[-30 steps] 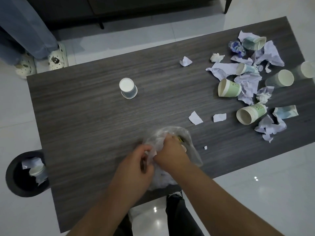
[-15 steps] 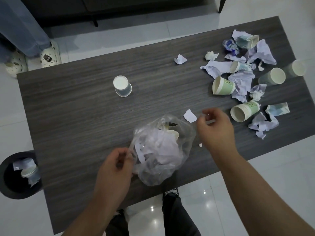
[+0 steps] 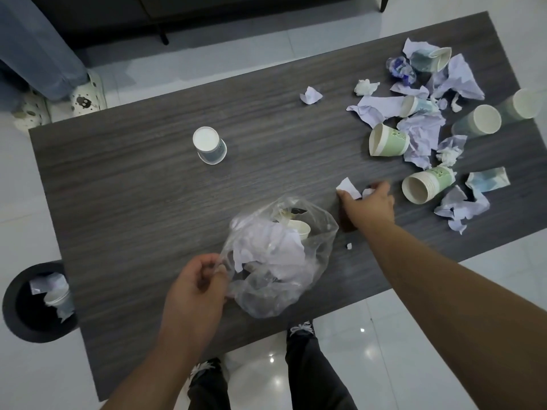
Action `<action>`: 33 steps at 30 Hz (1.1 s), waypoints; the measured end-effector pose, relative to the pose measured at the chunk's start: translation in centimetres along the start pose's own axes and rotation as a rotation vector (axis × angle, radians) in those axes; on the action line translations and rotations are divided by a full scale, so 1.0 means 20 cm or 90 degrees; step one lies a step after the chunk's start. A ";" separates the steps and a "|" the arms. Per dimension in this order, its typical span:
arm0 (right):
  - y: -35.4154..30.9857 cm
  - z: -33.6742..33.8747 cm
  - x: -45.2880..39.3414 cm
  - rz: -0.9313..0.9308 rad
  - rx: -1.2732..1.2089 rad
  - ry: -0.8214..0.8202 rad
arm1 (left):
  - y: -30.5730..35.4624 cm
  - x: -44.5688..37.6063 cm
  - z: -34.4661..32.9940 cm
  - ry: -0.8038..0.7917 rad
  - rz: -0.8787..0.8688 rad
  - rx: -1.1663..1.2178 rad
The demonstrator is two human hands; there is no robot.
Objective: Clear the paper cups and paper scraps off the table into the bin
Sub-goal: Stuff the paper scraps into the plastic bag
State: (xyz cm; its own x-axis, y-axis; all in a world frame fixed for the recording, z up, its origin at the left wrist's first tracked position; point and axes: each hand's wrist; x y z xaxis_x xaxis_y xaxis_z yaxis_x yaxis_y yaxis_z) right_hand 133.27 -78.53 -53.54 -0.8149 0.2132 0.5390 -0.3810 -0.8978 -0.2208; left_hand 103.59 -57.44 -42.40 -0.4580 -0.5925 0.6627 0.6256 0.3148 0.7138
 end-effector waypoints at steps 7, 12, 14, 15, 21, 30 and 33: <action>0.11 0.06 -0.09 0.035 -0.033 0.005 | 0.01 -0.01 -0.01 0.005 -0.011 0.000; 0.14 0.11 -0.09 0.036 -0.020 -0.015 | -0.01 -0.03 -0.03 0.011 -0.013 -0.004; 0.16 0.12 -0.08 0.013 -0.060 -0.020 | -0.02 -0.03 -0.02 0.012 -0.017 -0.001; 0.17 0.12 -0.06 -0.003 -0.093 -0.026 | -0.02 -0.03 -0.02 0.009 -0.020 0.003; 0.03 0.22 0.26 0.031 -0.341 -0.020 | -0.04 -0.02 -0.01 -0.011 -0.027 -0.001; -0.16 0.09 0.94 0.461 -0.078 -0.274 | -0.03 0.01 -0.05 -0.035 -0.070 -0.026; -0.11 0.07 0.92 0.499 -0.107 -0.179 | -0.01 0.02 -0.06 -0.039 -0.072 -0.005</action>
State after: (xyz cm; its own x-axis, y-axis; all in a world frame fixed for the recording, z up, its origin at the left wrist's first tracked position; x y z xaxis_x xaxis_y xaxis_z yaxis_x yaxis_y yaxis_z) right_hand 119.75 -73.25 -42.00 -0.7399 -0.5702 0.3570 0.1704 -0.6722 -0.7205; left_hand 103.98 -58.57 -42.64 -0.5637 -0.5773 0.5907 0.5720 0.2431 0.7834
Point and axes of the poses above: each hand's wrist, its own x-axis away from the middle knuckle, its own z-axis out of the back of the hand, y = z × x, and after that the axes turned 7 degrees about x, right-handed
